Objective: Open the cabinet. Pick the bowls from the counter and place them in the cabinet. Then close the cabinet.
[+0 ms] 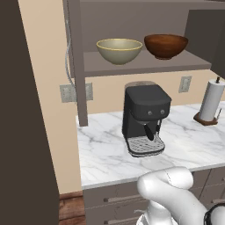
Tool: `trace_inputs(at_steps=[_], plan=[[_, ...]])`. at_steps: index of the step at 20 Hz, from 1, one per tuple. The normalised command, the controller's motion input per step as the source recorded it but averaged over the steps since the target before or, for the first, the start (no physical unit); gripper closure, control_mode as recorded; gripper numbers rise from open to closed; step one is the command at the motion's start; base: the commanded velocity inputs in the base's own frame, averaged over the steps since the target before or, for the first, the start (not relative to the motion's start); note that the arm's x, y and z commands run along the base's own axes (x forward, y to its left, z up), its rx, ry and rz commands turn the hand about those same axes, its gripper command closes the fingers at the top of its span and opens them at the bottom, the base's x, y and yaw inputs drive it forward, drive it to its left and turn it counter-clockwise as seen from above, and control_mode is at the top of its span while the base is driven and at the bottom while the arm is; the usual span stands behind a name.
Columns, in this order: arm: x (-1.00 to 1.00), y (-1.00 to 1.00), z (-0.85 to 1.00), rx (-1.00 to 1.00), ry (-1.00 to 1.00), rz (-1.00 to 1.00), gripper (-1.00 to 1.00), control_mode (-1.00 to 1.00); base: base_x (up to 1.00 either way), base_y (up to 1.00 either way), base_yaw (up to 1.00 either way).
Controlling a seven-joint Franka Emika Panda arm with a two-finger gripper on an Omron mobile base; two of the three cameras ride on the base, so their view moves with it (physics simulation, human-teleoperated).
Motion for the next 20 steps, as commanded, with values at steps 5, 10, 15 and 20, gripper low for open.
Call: trace_inputs(at_steps=[5,10,15,20], plan=[[0.43,0.0,-0.16,0.0,-0.06,0.13,-1.0,-1.0,0.0,0.0,0.0],[0.47,-0.07,-0.08,0.0,-0.09,0.13,-1.0,-1.0,0.0,0.0,0.0],[0.32,-0.3,-0.09,0.02,-0.04,0.12,-1.0,-1.0,0.0,0.0,0.0],[0.09,-0.29,-0.1,0.03,-0.03,0.12,-1.0,-1.0,0.0,0.0,0.0]])
